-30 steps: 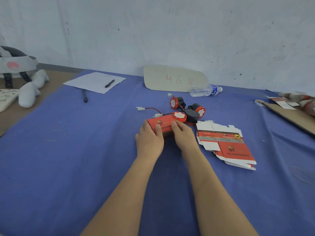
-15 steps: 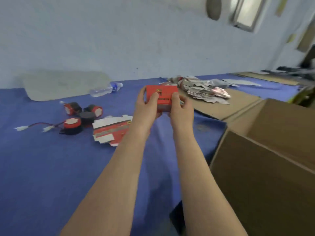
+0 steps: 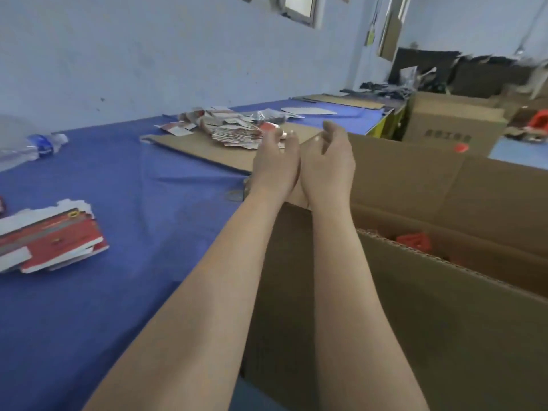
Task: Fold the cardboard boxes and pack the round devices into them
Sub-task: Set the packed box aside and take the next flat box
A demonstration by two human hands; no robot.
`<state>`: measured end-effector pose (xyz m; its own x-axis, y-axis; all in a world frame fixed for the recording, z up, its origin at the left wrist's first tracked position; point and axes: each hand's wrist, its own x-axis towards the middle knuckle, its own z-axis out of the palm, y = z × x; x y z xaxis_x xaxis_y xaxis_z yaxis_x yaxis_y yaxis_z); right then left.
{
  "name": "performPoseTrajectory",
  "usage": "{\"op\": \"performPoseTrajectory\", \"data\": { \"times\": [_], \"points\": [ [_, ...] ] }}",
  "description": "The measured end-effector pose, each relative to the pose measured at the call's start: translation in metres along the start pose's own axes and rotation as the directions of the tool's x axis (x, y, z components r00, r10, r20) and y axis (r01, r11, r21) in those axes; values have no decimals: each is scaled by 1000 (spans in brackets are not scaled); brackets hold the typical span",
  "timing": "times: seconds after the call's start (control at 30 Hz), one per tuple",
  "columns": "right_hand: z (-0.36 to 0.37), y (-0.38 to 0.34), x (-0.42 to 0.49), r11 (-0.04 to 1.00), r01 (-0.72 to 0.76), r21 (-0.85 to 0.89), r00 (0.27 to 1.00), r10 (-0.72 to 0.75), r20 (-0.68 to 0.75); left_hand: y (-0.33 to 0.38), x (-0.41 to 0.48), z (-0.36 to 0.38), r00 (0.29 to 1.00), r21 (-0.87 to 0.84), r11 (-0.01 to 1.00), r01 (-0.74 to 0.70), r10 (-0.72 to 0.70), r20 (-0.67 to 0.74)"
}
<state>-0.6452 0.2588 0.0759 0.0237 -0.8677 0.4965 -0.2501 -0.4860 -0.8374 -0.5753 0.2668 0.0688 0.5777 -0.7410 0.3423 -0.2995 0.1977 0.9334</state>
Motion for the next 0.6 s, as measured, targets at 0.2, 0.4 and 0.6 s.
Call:
{"op": "performPoseTrajectory", "data": {
  "times": [0.2, 0.4, 0.6],
  "points": [
    [133, -40, -70, 942, -109, 317, 900, -42, 434, -59, 7, -154, 877, 151, 966, 207, -115, -466],
    [246, -35, -141, 999, -38, -38, 621, 54, 782, -120, -31, -288, 622, 187, 760, 622, -336, -707],
    [296, -38, -168, 965, 116, -235, 601, 120, 790, -146, -41, -327, 613, 93, 753, 651, -450, -650]
  ]
}}
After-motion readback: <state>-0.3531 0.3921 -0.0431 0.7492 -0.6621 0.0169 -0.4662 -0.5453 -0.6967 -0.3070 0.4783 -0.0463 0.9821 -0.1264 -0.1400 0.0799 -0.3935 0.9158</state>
